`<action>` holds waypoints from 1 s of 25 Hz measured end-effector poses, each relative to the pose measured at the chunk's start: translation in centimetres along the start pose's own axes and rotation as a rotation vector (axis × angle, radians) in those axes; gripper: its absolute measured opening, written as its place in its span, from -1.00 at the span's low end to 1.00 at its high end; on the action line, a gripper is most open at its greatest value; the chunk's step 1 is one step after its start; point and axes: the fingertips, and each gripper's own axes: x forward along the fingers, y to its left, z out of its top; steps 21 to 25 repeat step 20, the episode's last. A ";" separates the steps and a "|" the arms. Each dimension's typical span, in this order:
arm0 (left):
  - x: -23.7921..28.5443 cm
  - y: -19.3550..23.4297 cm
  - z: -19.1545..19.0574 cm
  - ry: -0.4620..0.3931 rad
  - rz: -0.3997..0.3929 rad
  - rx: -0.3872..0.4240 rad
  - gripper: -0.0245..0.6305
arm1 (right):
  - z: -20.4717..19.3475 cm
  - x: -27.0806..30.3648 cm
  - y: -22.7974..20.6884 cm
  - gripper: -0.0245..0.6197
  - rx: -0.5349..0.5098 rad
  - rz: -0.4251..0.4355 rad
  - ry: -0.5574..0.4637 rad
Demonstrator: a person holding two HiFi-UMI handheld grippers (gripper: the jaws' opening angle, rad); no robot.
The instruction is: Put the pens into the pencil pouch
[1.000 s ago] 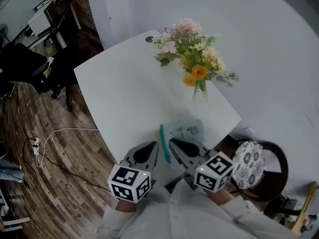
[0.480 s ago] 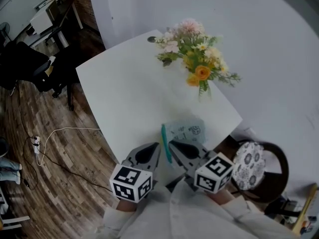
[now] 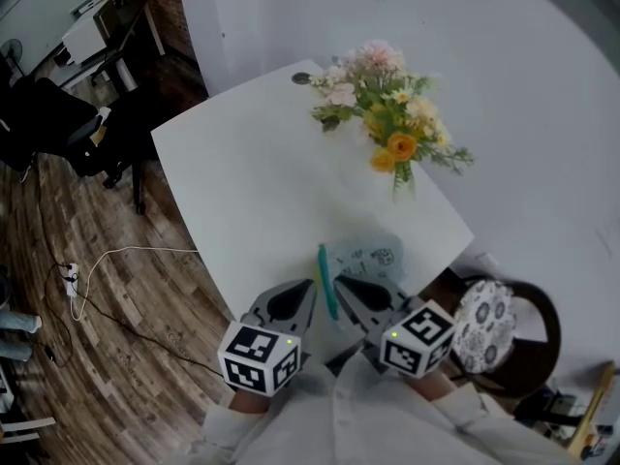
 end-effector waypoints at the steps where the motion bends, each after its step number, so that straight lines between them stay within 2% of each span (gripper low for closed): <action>1: 0.0 -0.1 -0.1 0.002 -0.002 0.001 -0.91 | -0.1 0.0 0.0 -0.90 -0.002 -0.004 0.000; 11: 0.0 -0.5 -1.3 0.066 -0.024 0.013 -0.91 | -0.7 0.0 0.1 -0.90 0.013 -0.009 0.015; 25: -0.2 -0.7 -1.6 0.078 -0.026 0.015 -0.91 | -1.0 -0.1 0.5 -0.90 -0.004 -0.006 0.037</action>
